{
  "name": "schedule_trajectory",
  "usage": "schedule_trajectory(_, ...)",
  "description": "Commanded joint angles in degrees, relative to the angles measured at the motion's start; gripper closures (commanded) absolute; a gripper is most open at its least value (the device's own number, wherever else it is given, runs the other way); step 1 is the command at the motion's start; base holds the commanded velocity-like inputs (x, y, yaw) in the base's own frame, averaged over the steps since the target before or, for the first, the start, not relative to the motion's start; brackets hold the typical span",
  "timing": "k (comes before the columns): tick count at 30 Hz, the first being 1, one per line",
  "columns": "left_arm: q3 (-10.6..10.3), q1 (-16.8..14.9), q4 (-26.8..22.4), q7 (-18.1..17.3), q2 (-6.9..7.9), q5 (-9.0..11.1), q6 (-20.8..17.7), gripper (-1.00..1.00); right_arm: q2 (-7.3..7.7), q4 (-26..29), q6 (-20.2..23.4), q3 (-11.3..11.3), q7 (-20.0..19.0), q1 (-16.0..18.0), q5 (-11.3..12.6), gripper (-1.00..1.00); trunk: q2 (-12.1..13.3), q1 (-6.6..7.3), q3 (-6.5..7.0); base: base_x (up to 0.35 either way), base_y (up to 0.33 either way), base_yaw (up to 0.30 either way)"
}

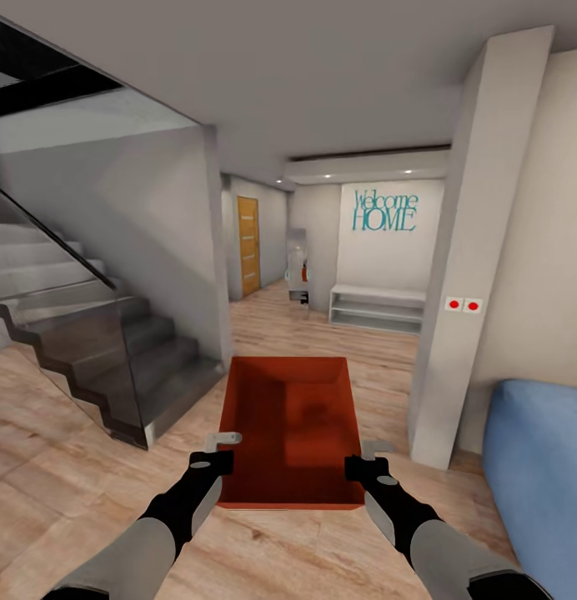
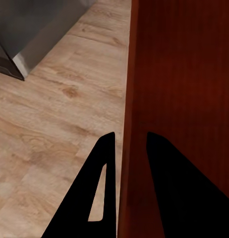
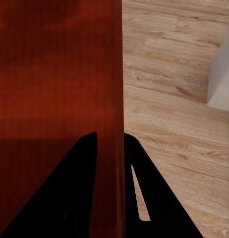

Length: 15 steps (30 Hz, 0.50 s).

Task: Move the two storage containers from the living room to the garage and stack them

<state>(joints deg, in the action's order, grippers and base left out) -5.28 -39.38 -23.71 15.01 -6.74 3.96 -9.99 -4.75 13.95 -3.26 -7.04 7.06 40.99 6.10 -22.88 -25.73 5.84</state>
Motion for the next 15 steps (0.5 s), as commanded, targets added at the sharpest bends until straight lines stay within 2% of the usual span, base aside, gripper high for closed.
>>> schedule_trajectory(1, 1.41, 0.0, -0.02, 0.81, 0.06, 0.26, -0.47, 1.0, 0.0, 0.16, -1.17, 1.06, 0.03, 0.04, 0.32, 1.0, -0.04, -0.05, -0.02, 0.322, 0.0, -0.004)
schedule_trajectory(15, 1.41, 0.0, -0.18, 0.81, 0.06, 0.26, -0.47, 1.0, 0.09, 0.2, -1.18, 1.07, 0.06, 0.03, 0.32, 1.0, -0.04, -0.05, -0.02, 0.322, 0.0, 0.0)
